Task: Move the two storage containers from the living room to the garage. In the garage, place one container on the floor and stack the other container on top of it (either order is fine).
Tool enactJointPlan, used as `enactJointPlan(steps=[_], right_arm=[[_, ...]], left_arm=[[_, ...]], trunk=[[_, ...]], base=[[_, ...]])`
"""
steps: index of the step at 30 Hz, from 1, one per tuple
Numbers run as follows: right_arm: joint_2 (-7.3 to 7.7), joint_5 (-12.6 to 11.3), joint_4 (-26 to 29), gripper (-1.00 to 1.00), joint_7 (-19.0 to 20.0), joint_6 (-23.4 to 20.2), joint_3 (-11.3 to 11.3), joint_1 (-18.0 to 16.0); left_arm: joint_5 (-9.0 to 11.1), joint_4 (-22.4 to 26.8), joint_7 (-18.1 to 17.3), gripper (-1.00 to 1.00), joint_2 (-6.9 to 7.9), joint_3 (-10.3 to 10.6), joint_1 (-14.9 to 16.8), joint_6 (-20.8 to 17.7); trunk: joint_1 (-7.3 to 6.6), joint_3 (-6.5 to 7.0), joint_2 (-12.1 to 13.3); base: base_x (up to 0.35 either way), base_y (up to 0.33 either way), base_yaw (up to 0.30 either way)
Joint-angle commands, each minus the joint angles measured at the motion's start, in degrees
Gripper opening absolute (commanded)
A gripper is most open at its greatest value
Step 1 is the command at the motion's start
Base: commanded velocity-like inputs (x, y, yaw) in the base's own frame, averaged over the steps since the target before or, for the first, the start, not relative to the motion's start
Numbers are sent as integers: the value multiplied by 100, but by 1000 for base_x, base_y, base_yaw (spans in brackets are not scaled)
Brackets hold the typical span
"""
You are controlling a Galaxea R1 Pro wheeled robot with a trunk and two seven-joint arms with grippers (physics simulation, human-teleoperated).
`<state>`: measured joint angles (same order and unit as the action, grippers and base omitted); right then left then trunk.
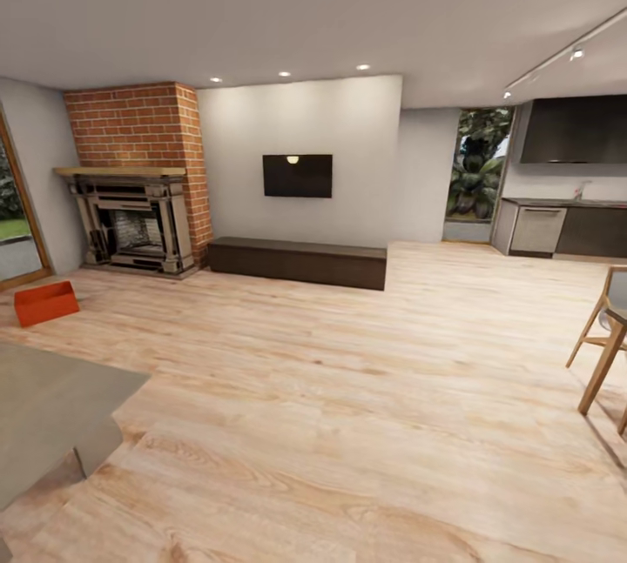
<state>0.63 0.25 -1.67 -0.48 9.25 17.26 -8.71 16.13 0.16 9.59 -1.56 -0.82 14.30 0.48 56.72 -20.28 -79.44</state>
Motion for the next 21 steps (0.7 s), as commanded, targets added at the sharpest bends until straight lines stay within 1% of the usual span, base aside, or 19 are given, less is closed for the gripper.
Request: enactJointPlan(steps=[1, 21], right_arm=[[-1, 5, -18, 100, -5, 33, 23, -8], [-1, 4, -18, 100, -5, 33, 23, -8]], left_arm=[[22, 3, 16, 100, -2, -6, 3, 5], [22, 2, 16, 100, -2, -6, 3, 5]], trunk=[[3, -7, -3], [3, -7, -3]], base=[[321, 0, 0], [321, 0, 0]])
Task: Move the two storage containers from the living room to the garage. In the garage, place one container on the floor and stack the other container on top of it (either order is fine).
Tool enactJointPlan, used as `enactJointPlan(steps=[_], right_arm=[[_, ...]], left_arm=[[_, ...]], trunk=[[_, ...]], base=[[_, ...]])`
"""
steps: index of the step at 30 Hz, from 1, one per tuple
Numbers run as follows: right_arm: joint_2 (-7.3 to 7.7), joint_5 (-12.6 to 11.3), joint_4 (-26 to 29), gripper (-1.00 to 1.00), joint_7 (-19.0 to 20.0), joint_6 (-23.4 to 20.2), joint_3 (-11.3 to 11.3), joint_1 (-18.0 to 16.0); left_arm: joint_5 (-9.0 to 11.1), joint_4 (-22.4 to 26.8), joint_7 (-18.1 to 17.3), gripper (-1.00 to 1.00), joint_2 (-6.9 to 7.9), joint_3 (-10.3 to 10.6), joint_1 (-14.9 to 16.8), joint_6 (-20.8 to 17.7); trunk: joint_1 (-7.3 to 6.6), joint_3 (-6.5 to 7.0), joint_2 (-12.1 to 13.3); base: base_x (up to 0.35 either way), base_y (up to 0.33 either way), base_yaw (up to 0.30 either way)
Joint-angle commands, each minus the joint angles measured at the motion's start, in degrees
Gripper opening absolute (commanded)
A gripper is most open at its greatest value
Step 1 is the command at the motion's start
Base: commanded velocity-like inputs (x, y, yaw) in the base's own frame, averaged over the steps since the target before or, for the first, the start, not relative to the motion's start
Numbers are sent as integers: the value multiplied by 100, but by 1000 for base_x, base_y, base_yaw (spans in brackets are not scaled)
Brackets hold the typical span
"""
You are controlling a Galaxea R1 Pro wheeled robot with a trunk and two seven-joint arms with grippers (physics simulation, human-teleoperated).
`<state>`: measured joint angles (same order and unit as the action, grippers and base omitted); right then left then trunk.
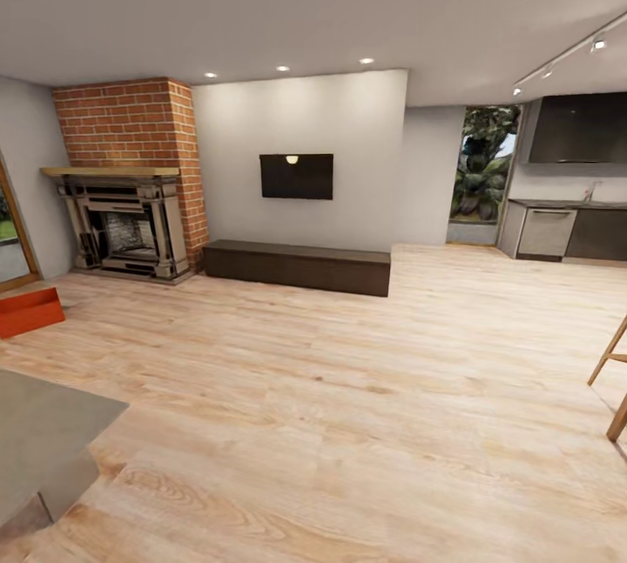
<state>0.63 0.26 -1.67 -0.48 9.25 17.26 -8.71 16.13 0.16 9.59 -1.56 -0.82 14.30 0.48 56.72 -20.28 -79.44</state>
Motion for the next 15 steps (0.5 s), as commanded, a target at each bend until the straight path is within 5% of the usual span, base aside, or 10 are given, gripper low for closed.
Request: enactJointPlan(steps=[1, 15], right_arm=[[-1, 4, -18, 100, -5, 33, 23, -8], [-1, 5, -18, 100, -5, 33, 23, -8]], left_arm=[[22, 2, 16, 100, -4, -6, 3, 5], [20, 2, 16, 100, -10, -6, 3, 7]], trunk=[[3, -7, -3], [3, -7, -3]], base=[[321, 0, 0], [321, 0, 0]])
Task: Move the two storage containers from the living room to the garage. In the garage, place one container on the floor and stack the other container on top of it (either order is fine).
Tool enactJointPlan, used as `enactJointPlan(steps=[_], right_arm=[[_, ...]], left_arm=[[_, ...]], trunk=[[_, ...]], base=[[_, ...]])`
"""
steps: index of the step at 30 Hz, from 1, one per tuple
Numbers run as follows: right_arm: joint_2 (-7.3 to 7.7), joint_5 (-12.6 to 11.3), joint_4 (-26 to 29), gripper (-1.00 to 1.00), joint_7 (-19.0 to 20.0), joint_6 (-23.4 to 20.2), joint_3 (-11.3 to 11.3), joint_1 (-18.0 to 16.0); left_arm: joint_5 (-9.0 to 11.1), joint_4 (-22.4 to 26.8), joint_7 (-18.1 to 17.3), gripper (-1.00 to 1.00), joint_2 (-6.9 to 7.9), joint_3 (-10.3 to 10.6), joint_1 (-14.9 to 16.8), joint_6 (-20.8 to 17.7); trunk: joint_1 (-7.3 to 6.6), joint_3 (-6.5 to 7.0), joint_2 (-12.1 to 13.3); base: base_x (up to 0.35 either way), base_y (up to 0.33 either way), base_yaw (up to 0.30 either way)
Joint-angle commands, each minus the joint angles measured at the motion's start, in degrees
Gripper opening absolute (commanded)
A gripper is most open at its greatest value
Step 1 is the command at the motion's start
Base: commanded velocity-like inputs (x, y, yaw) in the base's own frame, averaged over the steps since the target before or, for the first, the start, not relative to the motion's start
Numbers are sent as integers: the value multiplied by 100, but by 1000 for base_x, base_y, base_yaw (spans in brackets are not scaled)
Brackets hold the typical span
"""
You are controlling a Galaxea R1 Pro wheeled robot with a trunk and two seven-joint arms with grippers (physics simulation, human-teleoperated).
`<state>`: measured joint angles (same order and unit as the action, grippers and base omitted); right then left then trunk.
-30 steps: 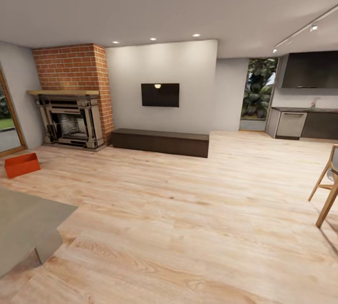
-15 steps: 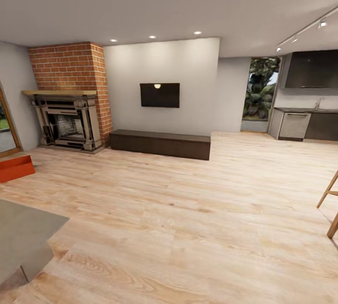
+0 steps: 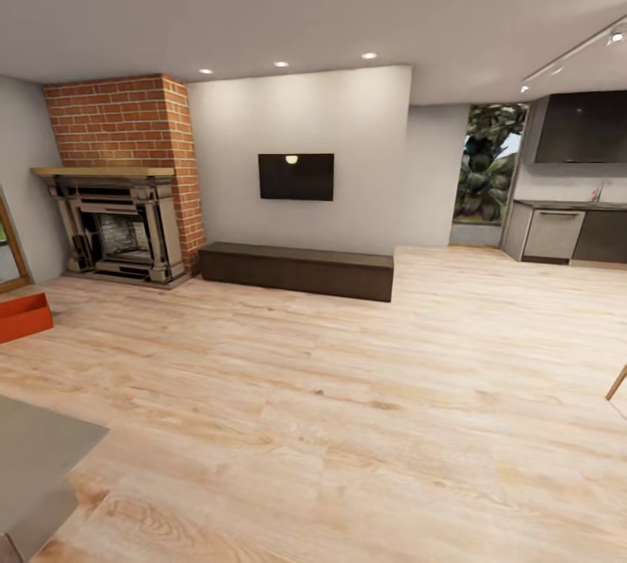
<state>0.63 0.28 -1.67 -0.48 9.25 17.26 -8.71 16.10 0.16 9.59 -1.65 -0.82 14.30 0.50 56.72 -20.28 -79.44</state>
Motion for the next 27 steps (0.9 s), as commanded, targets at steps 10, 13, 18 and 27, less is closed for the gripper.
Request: enactJointPlan(steps=[10, 13, 18, 27], right_arm=[[-1, 2, -18, 100, -5, 33, 23, -8], [-1, 0, -18, 100, -5, 33, 23, -8], [-6, -23, -18, 100, -5, 28, 13, -8], [19, -99, -10, 100, 44, 55, -39, -8]], left_arm=[[24, 2, 16, 100, -9, -6, 3, 11], [20, 3, 16, 100, -16, -6, 3, -1], [-4, 10, 16, 100, -20, -4, 3, -56], [6, 10, 16, 100, -11, -6, 3, -12]], trunk=[[3, -7, -3], [3, -7, -3], [3, -7, -3], [3, -7, -3]], base=[[321, 0, 0], [321, 0, 0], [321, 0, 0], [321, 0, 0]])
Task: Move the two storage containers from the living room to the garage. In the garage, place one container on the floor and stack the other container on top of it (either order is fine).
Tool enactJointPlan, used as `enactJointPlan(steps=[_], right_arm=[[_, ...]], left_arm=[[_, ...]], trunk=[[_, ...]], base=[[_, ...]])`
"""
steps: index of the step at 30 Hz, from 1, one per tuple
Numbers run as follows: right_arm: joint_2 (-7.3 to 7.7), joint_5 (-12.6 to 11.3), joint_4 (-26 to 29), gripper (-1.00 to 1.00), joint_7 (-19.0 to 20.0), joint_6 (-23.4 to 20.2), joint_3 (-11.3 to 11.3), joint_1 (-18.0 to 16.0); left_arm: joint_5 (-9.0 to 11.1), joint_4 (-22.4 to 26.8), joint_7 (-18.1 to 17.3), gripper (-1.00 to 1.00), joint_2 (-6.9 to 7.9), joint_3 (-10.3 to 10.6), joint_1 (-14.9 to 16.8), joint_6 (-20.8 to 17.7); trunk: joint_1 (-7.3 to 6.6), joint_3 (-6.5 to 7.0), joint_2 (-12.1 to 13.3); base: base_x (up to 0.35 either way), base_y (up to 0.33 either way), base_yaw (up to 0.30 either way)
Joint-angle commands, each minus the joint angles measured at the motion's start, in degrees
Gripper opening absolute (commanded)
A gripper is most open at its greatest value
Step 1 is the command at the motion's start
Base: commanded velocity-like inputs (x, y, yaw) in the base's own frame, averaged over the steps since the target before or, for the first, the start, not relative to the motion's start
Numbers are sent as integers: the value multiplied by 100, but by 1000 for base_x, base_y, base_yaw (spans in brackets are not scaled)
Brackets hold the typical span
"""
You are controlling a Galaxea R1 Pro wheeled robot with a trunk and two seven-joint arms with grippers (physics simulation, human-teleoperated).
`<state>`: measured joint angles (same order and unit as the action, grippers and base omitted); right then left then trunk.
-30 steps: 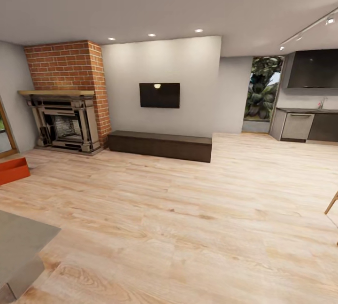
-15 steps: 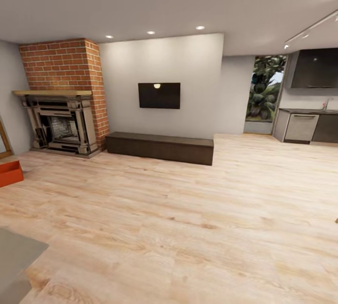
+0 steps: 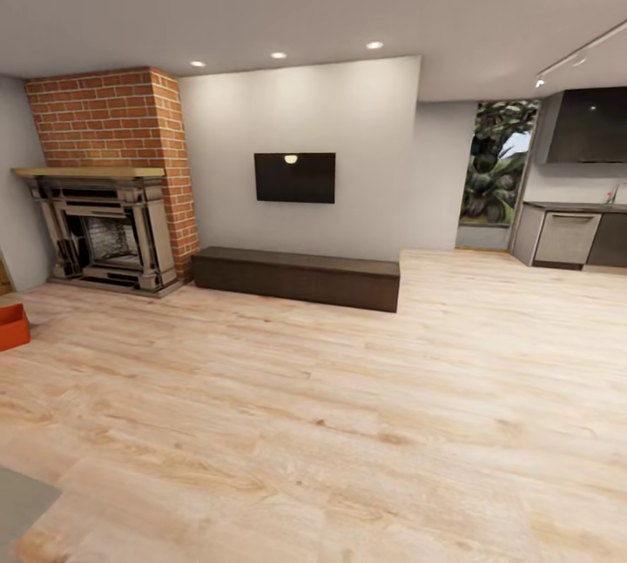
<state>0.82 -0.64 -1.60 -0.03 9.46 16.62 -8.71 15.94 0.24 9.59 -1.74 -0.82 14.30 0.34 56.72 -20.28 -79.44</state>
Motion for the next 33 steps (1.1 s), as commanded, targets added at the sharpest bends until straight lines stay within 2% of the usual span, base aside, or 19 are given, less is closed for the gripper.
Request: enactJointPlan(steps=[1, 7, 17, 27, 33], right_arm=[[-5, -8, -18, 100, -9, 41, 30, -8], [1, 48, -16, 100, 7, 54, 56, -8], [-57, 10, -16, 100, -52, -69, 54, -8], [28, -7, 18, 100, -47, -73, 34, -8], [32, -14, 19, 100, -49, -79, 34, -8]], left_arm=[[22, 3, 17, 100, -2, -6, 3, 6], [32, 3, 17, 100, -2, -6, 3, 10], [31, 3, 17, 100, -2, -6, 3, 10], [25, -6, 17, 100, -3, 1, 3, -4], [30, -6, 17, 100, 5, 2, 3, -7]], trunk=[[3, -7, -3], [3, -7, -3], [3, -7, -3], [3, -7, -3], [3, -7, -3]], base=[[321, 0, 0], [321, 0, 0], [321, 0, 0], [321, 0, 3], [321, 0, 192]])
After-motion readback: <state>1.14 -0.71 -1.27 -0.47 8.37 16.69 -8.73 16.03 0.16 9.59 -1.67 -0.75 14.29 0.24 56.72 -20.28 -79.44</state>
